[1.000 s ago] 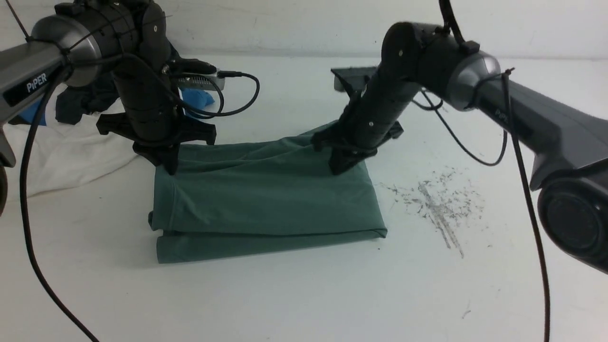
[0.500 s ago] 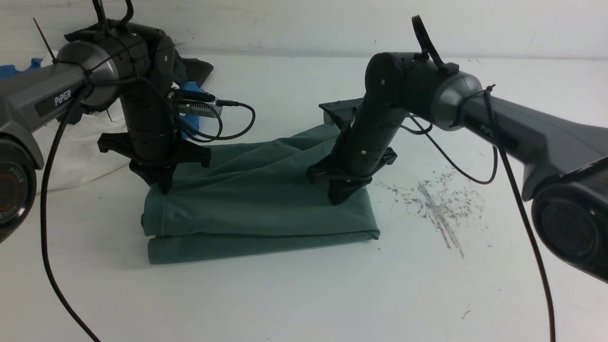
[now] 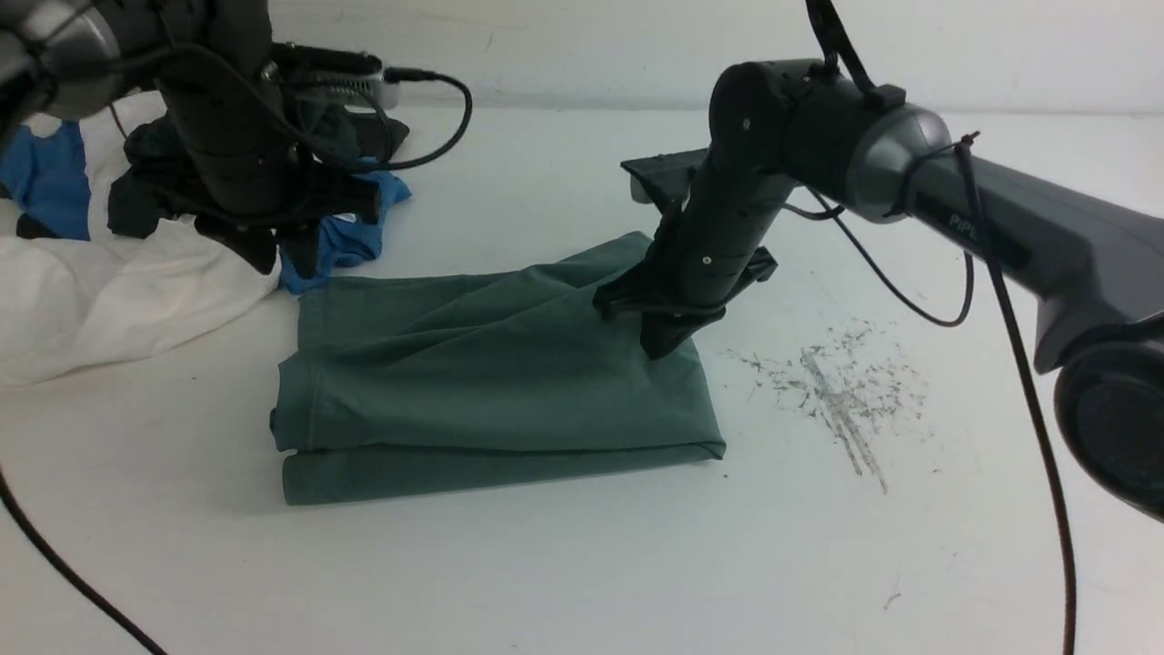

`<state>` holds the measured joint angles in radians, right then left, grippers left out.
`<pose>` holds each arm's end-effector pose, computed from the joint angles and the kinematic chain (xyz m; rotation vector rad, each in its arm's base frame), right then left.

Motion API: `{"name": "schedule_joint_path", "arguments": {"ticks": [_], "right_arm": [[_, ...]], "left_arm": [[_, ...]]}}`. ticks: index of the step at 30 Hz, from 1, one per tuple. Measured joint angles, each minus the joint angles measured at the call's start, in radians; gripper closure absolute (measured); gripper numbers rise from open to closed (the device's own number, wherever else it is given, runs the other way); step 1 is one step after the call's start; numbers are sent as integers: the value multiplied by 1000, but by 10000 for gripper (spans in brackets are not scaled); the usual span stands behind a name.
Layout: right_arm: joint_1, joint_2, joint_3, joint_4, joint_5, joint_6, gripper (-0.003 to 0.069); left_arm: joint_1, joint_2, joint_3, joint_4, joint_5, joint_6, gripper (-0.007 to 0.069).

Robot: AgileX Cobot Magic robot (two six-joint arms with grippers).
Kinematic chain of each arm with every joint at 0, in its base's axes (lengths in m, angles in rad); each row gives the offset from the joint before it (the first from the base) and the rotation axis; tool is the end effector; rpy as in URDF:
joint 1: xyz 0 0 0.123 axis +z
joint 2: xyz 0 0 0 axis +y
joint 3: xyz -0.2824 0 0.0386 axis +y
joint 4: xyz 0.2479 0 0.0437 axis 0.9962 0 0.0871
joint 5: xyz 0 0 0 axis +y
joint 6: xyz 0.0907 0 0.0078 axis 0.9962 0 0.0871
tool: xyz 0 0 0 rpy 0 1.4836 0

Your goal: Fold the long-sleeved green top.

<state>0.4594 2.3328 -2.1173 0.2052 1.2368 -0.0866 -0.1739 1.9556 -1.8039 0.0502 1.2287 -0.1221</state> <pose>0.4342 0.2344 0.2030 -0.7296 2.8657 0.3492 0.4127 -0.0681 0.2885 0.0887 2.8584 0.0113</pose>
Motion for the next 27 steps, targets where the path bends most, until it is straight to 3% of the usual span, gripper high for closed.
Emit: {"name": "schedule_joint_path", "arguments": {"ticks": [2,5,14,27], "right_arm": [[0,-5,0,-4,0,6,672],[0,-5,15,-5,-1,13,672],[0,-5,129,-34,-5,21,672],[0,12,130,-38,-13,14,672]], "left_arm": [[-9,-29,54,-70,1,38,572],[-18,-16,154,-136,-9,58,623],[-19,67,327,-157,-74,60,629],[-19,65,342,-151,-110,61,629]]}}
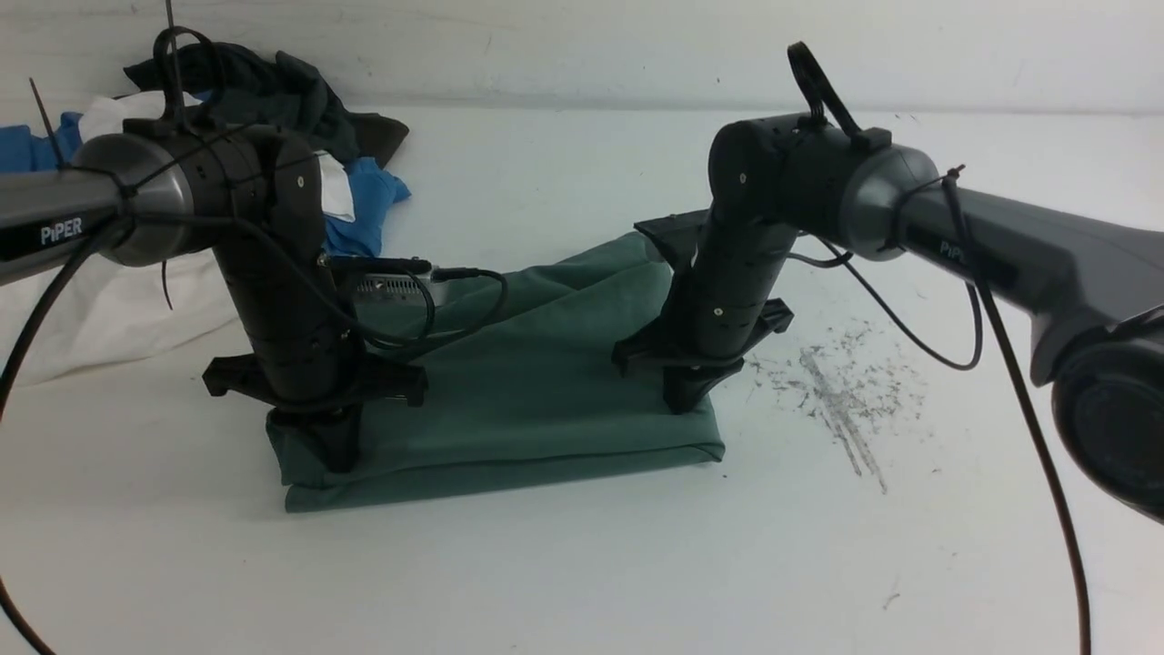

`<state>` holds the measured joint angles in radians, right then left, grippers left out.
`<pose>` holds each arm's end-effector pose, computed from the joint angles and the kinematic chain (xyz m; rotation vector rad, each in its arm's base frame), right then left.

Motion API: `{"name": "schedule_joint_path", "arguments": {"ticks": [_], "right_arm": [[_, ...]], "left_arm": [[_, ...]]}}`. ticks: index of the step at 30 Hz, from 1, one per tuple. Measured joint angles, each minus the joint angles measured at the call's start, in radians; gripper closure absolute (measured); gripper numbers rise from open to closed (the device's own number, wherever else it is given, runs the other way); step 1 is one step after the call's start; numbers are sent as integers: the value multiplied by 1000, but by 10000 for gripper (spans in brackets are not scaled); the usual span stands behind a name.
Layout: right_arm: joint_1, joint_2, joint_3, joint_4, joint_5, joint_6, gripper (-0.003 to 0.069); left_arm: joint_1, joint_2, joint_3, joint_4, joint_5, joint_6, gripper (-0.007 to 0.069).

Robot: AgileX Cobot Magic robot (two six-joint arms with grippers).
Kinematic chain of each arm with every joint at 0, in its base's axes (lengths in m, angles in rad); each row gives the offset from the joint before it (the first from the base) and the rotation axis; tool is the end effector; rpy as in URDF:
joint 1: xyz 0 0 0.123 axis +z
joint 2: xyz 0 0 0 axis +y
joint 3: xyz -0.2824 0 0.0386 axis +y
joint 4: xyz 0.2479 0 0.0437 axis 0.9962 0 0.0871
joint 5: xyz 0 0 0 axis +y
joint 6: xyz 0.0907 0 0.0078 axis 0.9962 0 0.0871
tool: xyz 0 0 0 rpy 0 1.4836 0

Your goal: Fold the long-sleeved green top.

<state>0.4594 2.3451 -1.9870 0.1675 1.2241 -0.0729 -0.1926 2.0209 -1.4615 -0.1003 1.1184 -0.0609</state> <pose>0.4236 0.2255 0.1623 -0.7356 2.9978 0.2648 0.3804 -0.0825 0.1753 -0.1350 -3.1048 0.1346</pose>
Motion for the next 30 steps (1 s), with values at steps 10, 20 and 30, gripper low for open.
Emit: {"name": "schedule_joint_path", "arguments": {"ticks": [10,20,30], "right_arm": [[0,-14,56,8,-35,0,672],[-21,-51,125,28,-75,20,672],[-142,-182,358,48,-64,37,672]], "left_arm": [[1,-287,14,19,26,3,629],[1,-716,14,27,124,4,629],[1,-1014,115,24,140,-16,629]]}}
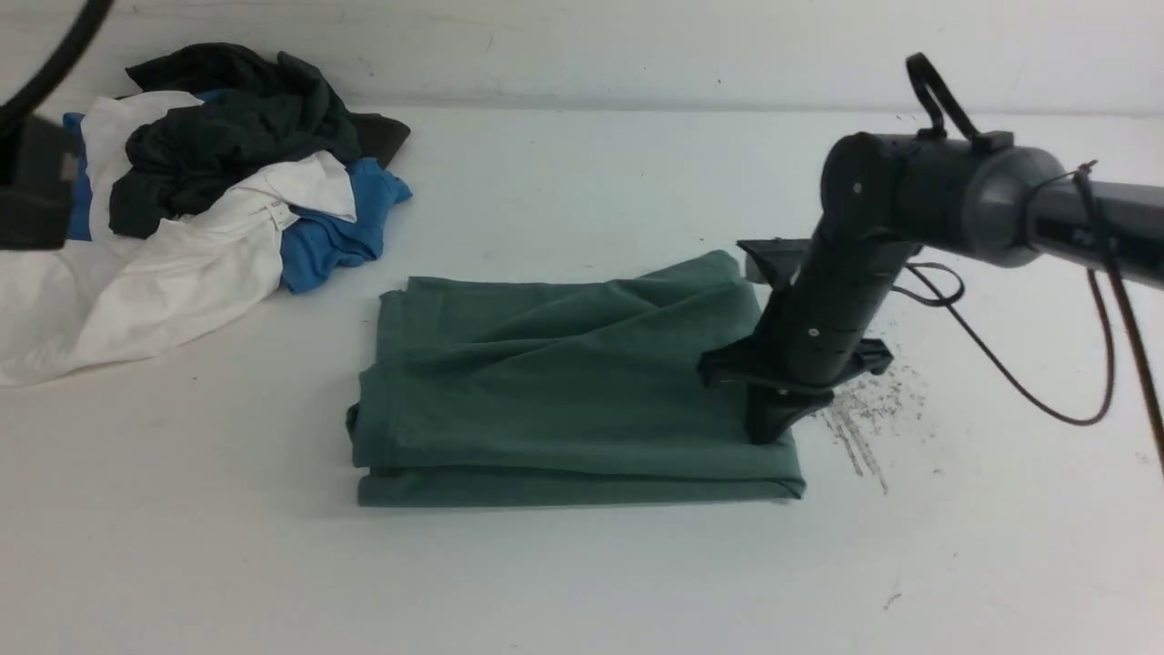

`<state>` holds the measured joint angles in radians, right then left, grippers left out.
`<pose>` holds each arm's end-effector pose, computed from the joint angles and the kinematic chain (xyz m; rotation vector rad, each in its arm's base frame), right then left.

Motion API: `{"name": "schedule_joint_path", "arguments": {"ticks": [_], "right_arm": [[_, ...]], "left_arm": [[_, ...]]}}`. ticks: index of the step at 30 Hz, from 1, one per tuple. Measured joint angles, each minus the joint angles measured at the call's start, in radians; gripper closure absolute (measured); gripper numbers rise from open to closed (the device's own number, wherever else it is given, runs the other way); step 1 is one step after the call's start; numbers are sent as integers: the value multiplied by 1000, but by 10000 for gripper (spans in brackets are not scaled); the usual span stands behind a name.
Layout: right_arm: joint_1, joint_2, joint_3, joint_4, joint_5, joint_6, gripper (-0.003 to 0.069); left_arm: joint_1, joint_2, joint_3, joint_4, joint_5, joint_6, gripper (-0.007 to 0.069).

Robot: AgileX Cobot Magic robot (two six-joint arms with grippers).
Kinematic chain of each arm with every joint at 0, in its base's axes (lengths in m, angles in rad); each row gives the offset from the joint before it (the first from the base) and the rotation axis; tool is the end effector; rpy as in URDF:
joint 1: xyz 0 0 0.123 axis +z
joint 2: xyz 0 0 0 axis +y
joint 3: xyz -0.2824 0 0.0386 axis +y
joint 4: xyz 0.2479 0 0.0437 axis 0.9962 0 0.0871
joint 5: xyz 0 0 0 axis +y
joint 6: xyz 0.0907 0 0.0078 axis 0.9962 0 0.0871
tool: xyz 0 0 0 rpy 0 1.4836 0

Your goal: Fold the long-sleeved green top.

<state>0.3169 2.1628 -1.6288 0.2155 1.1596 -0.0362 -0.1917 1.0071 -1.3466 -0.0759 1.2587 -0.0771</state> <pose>0.3961 0.1487 0.1580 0.4022 -3.0389 -0.2907 0.1578 -0.0373 0.4389 0.1437 2.4067 -0.2222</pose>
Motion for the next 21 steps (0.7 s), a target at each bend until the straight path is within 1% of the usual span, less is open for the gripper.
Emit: {"name": "schedule_joint_path", "arguments": {"ticks": [2,5,9,13,17,19,21], "right_arm": [[-13,-18,24,-15,13,1,672],[-35,-81,67,-79,49,7,672],[-37,-218,72,-85,55,8,672],[-37,-422,72,-90,61,25,672],[-37,-701,72,-104,77,36,672],[-37,-766,72,-109,81,36,672],[-37,-936,72,-125,76,36,672]], "left_arm": [[0,-39,34,0,1,-10,629],[0,-122,126,-10,3,-24,629],[0,-206,216,-35,3,-26,629],[0,-303,276,-39,4,-26,629],[0,-390,324,-44,7,-27,629],[0,-409,337,-44,8,-27,629],[0,-440,359,-44,8,-28,629]]}}
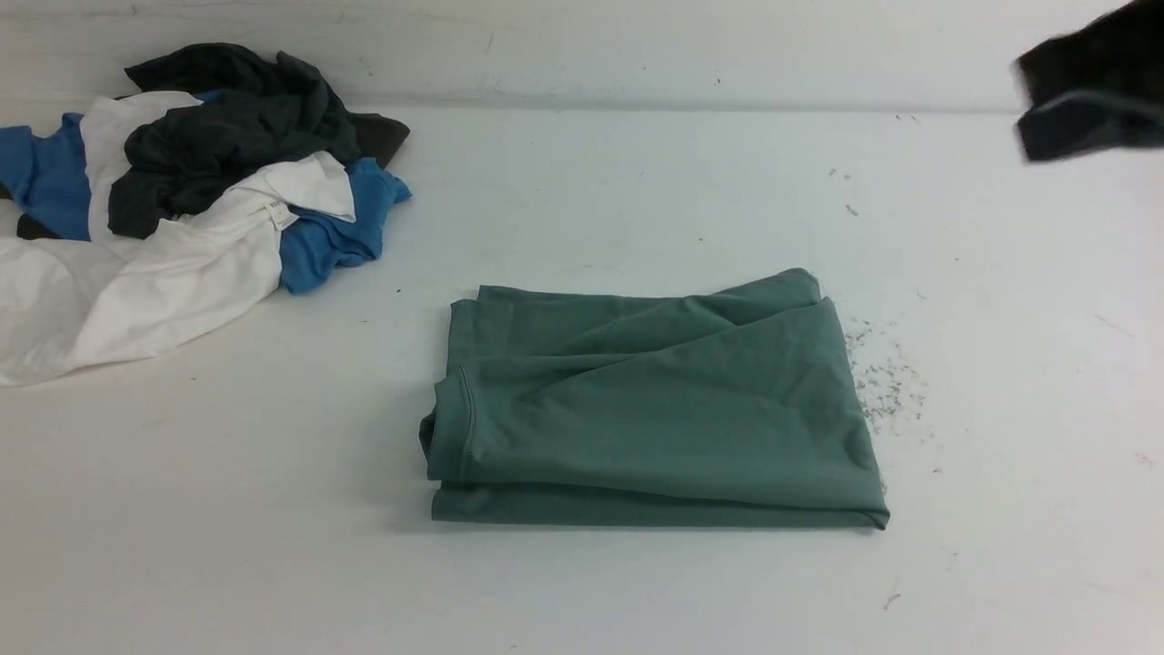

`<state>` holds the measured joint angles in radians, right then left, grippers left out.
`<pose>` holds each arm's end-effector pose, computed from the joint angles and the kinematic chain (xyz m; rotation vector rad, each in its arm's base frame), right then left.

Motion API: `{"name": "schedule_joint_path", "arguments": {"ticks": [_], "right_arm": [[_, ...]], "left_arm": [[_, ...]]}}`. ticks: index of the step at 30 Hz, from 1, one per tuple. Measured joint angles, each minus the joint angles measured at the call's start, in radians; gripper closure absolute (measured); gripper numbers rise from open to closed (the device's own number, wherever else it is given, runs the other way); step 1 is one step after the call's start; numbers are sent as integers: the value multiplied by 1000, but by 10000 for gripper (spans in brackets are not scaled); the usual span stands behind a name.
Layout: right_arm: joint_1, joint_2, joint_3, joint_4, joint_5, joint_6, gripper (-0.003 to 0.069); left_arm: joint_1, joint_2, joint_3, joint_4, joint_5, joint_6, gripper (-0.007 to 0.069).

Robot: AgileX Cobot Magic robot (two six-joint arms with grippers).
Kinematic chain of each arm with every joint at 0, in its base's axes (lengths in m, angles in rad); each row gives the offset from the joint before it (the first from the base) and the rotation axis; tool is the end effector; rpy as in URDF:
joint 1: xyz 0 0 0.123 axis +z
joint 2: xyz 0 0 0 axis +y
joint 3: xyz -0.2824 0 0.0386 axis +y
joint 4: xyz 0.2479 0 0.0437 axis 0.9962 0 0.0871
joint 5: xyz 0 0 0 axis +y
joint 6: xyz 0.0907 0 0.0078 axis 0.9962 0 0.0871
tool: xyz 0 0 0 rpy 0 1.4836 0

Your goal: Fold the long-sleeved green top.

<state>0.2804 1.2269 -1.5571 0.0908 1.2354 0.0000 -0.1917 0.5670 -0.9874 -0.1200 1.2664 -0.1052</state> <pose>0.2126 0.0693 0.4574 -0.3399 2.3739 0.2484 0.0537 -0.0210 0.3861 0.1167 2.3377 -0.2994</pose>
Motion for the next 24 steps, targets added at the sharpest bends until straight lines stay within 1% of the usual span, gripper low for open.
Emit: {"name": "schedule_joint_path", "arguments": {"ticks": [1,2,4,6,7,8,9,10,12,15,16,17,18,19,20,21,22,24], "right_arm": [[0,-13,0,0,-4,0,672],[0,-128,2,-9,-29,0,672],[0,-247,30,-20,-87,0,672],[0,-385,101,-35,-159,11,672],[0,-385,101,-35,-159,11,672],[0,-468,162,-45,-200,17,672],[0,-585,271,-62,-280,21,672],[0,-646,341,-70,-319,22,672],[0,-738,462,-83,-376,28,672],[0,-904,685,-91,-519,58,672],[0,-929,716,-91,-541,63,673],[0,-1029,836,-91,-630,85,673],[0,-1041,850,-91,-642,92,673],[0,-1112,918,-99,-699,108,673],[0,-1192,1026,-106,-797,131,673],[0,-1207,1036,-106,-807,134,673],[0,-1234,1108,-108,-887,145,673],[0,-1241,1155,-109,-949,149,673]], "left_arm": [[0,-4,3,0,0,-1,629],[0,-14,17,-1,1,-2,629],[0,-18,34,-2,1,-3,629],[0,-18,52,-5,-2,-4,629],[0,-18,52,-5,-3,-4,629],[0,-18,58,-6,-7,-4,629],[0,-18,64,-9,-17,-4,629],[0,-18,65,-11,-32,-4,629],[0,-18,69,-12,-67,-4,629],[0,-18,69,-12,-135,-4,629],[0,-18,69,-12,-143,-4,629],[0,-18,69,-12,-174,-4,629],[0,-18,69,-12,-177,-4,629],[0,-18,69,-12,-191,-4,629],[0,-18,69,-11,-207,-4,629],[0,-18,69,-11,-208,-4,629],[0,-17,69,-8,-220,-4,629],[1,-18,69,-6,-227,-1,629]]}}
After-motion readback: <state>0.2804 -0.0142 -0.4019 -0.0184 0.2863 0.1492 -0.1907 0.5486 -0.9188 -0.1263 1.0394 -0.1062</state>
